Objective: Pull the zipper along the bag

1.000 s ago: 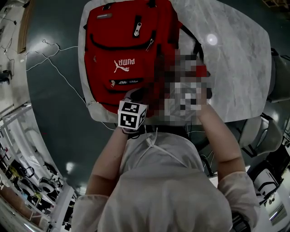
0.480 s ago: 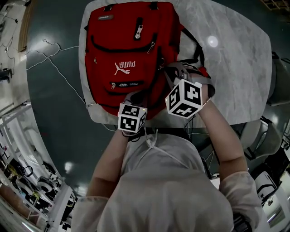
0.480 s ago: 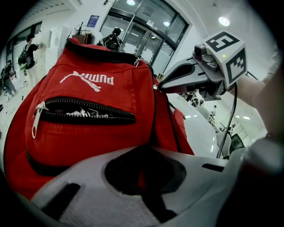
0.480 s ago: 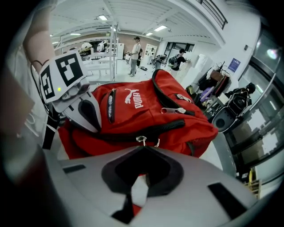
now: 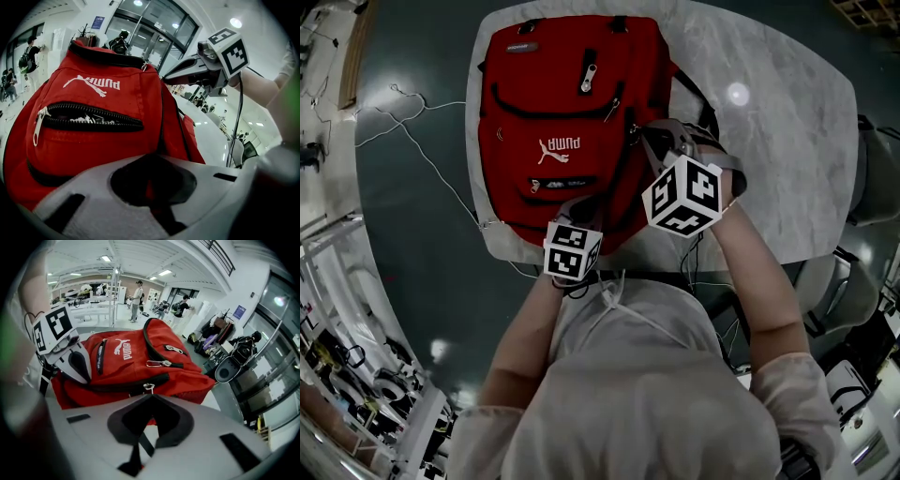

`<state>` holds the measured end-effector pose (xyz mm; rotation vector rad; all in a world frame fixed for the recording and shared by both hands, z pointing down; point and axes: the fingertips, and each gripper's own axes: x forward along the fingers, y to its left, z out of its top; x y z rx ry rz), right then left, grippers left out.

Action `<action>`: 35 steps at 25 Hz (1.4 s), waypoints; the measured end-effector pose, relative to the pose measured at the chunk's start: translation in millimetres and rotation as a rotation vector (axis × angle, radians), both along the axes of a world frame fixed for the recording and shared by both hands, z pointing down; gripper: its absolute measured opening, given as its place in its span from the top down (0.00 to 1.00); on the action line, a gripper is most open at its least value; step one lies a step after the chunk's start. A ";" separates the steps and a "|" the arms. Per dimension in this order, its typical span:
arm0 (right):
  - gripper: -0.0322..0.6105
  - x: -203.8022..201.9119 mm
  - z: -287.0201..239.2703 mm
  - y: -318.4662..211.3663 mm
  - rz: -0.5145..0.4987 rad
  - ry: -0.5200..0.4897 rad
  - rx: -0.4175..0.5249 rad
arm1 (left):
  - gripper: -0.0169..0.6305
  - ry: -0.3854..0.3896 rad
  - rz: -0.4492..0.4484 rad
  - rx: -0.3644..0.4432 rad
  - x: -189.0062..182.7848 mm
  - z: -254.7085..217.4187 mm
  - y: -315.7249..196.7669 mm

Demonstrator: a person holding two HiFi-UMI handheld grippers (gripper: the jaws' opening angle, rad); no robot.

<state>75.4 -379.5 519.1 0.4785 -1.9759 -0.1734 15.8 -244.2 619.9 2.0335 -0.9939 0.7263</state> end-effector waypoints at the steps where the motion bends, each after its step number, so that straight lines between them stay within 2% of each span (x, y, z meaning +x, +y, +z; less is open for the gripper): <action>1: 0.91 0.6 -2.3 -5.2 0.010 -0.006 0.006 | 0.95 -0.001 0.000 0.002 -0.3 0.2 0.0; 11: 0.91 -1.4 -7.7 -28.1 0.030 -0.041 0.026 | 0.95 -0.008 -0.005 0.016 -0.2 1.6 -0.5; 18: 0.91 -3.3 -0.4 -27.7 0.029 -0.082 -0.086 | 0.95 -0.026 -0.004 0.031 0.4 2.1 0.4; 24: 0.90 -1.3 -0.4 -31.4 0.046 -0.123 -0.071 | 0.95 -0.026 -0.005 0.027 -0.2 1.9 -0.4; 26: 0.85 0.1 -2.8 -32.3 0.067 -0.134 -0.043 | 0.95 -0.031 -0.004 0.031 -0.1 1.9 -0.8; 27: 0.80 0.7 -3.4 -31.3 0.075 -0.139 -0.036 | 0.95 -0.033 -0.004 0.033 -0.1 2.1 -0.8; 28: 0.71 0.8 -3.7 -29.0 0.082 -0.146 -0.039 | 0.95 -0.035 -0.005 0.033 -0.1 2.4 -1.0; 29: 0.67 0.7 -4.2 -25.9 0.089 -0.157 -0.046 | 0.95 -0.036 -0.006 0.031 -0.3 2.7 -1.2; 35: 0.67 7.5 -19.3 -9.1 0.200 -0.248 -0.052 | 0.94 -0.032 -0.012 0.035 0.8 -3.8 1.0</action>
